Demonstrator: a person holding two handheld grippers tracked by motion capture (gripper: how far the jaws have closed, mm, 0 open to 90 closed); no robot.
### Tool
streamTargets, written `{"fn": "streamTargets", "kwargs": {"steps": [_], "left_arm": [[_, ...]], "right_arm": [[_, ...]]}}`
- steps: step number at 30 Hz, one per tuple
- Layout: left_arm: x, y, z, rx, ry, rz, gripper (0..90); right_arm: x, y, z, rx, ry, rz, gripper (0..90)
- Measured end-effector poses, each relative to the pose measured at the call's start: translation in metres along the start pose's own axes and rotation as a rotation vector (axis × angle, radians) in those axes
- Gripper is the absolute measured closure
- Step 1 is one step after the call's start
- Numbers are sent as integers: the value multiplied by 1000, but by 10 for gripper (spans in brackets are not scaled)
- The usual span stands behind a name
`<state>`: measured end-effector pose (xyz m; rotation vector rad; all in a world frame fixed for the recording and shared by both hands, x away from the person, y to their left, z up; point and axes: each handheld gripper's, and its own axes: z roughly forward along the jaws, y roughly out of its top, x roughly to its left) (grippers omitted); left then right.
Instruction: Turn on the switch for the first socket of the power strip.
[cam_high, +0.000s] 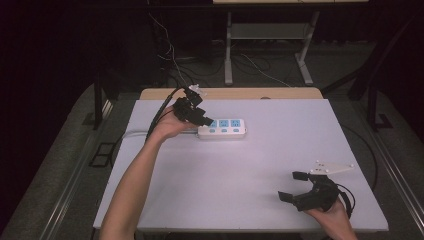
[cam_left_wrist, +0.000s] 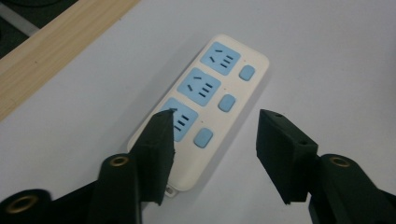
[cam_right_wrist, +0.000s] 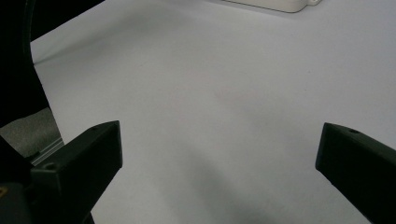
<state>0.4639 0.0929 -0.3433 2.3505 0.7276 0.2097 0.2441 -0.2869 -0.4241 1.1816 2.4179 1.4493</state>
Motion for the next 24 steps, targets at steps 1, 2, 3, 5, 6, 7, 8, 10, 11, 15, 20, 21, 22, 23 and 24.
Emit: {"fn": "streamTargets", "kwargs": {"steps": [1, 2, 3, 5, 6, 7, 8, 10, 11, 15, 20, 21, 22, 23, 24], "left_arm": [[1, 0, 1, 1, 0, -2, 517], [3, 0, 3, 4, 1, -2, 517], [4, -1, 5, 2, 0, -6, 552], [6, -1, 8, 4, -9, -15, 573], [8, -2, 10, 7, -11, -13, 613], [8, -3, 12, 6, -10, -19, 613], [9, -3, 13, 15, -8, -15, 632], [11, -4, 17, 13, -14, -27, 678], [12, -4, 18, 11, -14, -32, 706], [15, -5, 23, -3, -23, -60, 823], [20, -7, 25, -18, -43, -75, 891], [21, -7, 25, -18, -40, -74, 891], [22, -7, 26, -18, -41, -77, 891], [22, -8, 27, -20, -41, -85, 891], [23, -8, 27, -19, -39, -83, 891]], "right_arm": [[0, 0, 0, -2, 0, 2, 1], [0, 0, 0, -2, 0, 2, 1], [-1, 0, -1, -3, -1, 4, 1], [-1, 0, -1, -3, -1, 4, 1], [-1, 0, -1, -4, 0, 1, 1], [-1, 0, -1, -4, 0, 1, 1], [-1, 0, -1, -5, 0, -2, 1], [-1, 0, -1, -6, 0, -4, 1], [-1, 0, -1, -5, -1, -2, 1], [-1, -1, -1, -5, -1, -3, 1], [-2, 0, 0, 1, 0, -8, 1], [-2, 0, 0, 1, -1, -10, 1], [-2, 0, 0, 0, -2, -12, 1], [-2, 0, 0, 0, -2, -12, 1], [-2, 0, 0, 0, -2, -11, 1]]}}
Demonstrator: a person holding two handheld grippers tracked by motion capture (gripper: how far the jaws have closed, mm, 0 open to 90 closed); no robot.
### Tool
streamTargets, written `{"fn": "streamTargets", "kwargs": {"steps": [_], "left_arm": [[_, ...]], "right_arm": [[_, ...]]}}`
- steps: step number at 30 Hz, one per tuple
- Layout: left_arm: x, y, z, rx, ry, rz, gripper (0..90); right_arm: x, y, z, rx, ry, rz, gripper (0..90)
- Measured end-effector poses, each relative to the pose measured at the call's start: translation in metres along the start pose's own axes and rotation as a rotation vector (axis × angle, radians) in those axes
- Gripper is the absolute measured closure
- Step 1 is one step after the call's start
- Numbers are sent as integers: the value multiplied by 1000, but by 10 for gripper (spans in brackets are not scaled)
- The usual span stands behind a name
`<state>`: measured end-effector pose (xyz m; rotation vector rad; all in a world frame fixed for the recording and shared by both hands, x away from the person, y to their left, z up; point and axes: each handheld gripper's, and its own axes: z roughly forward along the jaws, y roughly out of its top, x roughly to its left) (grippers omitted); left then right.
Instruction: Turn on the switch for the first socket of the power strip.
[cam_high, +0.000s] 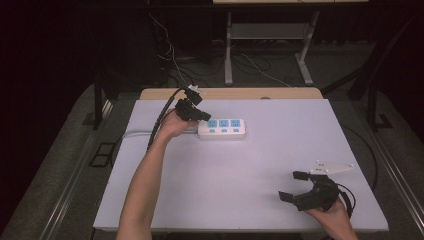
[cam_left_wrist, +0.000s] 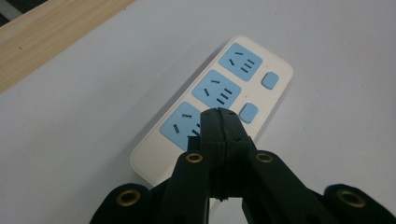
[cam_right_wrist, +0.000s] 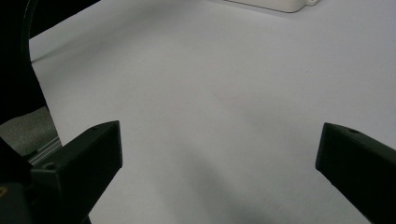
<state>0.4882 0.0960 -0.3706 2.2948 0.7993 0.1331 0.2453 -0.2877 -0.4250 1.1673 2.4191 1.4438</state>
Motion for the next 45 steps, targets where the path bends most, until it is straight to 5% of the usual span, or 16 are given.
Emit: {"fn": "streamTargets", "kwargs": {"steps": [45], "left_arm": [[-4, -16, 38, 44, -34, -6, 891]], "right_arm": [[-1, 2, 3, 12, -6, -7, 1]]}}
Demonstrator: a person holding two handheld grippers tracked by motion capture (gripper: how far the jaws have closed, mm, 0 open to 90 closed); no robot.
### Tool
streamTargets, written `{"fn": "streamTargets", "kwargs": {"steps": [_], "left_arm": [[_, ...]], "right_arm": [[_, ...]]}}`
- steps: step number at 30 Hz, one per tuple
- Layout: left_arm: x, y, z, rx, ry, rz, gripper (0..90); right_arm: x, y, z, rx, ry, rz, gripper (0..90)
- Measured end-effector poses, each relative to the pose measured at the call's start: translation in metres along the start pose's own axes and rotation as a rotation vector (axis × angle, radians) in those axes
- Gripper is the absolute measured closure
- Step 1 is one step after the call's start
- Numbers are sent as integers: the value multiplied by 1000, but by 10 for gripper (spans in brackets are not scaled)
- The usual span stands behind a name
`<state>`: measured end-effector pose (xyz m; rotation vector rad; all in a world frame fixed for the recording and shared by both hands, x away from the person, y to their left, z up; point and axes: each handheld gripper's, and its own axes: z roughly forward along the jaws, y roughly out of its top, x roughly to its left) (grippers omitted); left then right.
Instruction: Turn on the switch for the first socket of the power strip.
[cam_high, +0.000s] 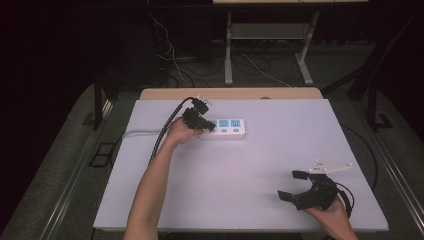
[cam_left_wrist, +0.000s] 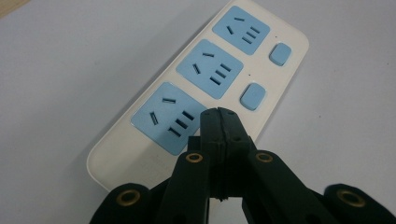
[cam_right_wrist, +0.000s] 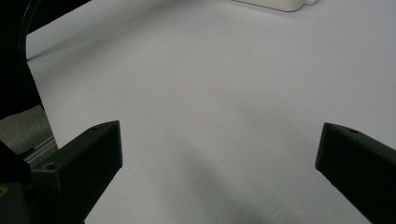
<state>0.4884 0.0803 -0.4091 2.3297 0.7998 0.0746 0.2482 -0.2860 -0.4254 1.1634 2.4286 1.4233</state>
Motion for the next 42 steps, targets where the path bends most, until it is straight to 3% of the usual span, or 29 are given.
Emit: {"fn": "streamTargets", "kwargs": {"steps": [3, 10, 14, 19, 22, 26, 31, 35, 42], "left_arm": [[1, -1, 0, 5, -31, -18, 892], [0, -3, 2, -4, -34, -22, 895], [0, -2, 3, -1, -31, -22, 898], [-6, 0, 8, -5, 5, -6, 900], [-5, -1, 7, -7, -1, -27, 900], [-7, -4, 7, -29, 11, -27, 900], [2, -19, 7, -117, -60, -112, 900], [-2, -17, 7, -106, -32, -89, 900], [-2, -17, 7, -111, -38, -105, 899]], "right_arm": [[0, 0, 1, 1, 0, 1, 1], [1, 1, 0, -5, -3, -2, 1], [0, 1, 0, -6, -8, 0, 1], [-1, 1, -1, -14, -11, 4, 1], [0, 1, -2, -23, -17, 8, 1], [0, 1, -4, -33, -20, 5, 1], [0, 0, -6, -37, -18, 8, 1], [-1, -1, -8, -42, -18, 12, 1], [0, 0, -7, -40, -18, 9, 1]]}}
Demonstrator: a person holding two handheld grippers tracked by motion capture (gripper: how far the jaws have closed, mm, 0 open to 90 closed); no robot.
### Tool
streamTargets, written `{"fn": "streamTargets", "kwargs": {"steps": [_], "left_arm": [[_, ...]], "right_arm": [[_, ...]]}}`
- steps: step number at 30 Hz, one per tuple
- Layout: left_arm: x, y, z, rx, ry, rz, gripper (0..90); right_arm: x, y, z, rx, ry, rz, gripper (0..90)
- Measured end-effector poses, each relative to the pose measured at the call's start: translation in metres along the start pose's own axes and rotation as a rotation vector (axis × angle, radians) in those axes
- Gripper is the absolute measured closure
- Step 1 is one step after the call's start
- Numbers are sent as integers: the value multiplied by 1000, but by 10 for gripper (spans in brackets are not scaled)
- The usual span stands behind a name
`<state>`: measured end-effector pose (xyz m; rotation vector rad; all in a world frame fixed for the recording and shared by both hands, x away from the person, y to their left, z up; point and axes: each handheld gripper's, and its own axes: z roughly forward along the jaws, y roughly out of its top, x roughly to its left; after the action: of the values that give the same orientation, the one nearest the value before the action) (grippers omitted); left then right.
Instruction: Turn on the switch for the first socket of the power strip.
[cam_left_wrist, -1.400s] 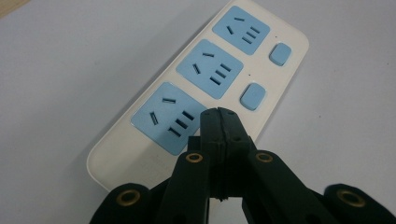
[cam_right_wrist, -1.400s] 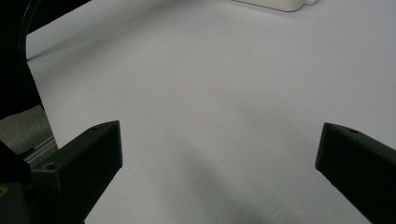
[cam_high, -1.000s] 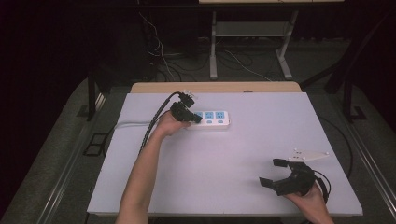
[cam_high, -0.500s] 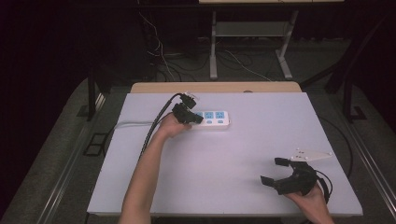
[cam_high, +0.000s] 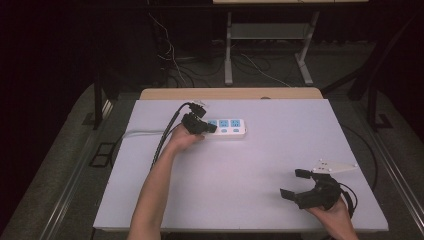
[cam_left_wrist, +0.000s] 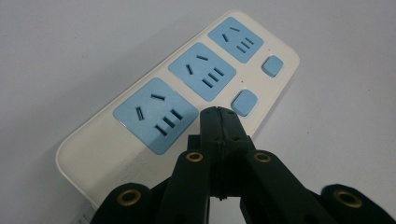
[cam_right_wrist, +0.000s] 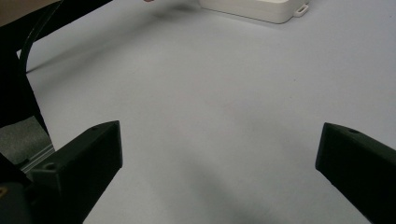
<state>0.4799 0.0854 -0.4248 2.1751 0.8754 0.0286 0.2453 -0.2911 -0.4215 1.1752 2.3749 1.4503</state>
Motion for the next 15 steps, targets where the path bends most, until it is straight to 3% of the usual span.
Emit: {"fn": "streamTargets", "kwargs": {"steps": [9, 11, 15], "left_arm": [[-4, 5, -1, 20, 28, 19, 898], [-7, 6, -1, 21, 51, 35, 899], [-9, 9, -3, 11, 42, 31, 898]], "right_arm": [[-2, 0, -2, -10, -2, 13, 1], [-2, 0, -2, -11, -2, 13, 1], [-3, 0, -2, -10, -4, 15, 1]]}}
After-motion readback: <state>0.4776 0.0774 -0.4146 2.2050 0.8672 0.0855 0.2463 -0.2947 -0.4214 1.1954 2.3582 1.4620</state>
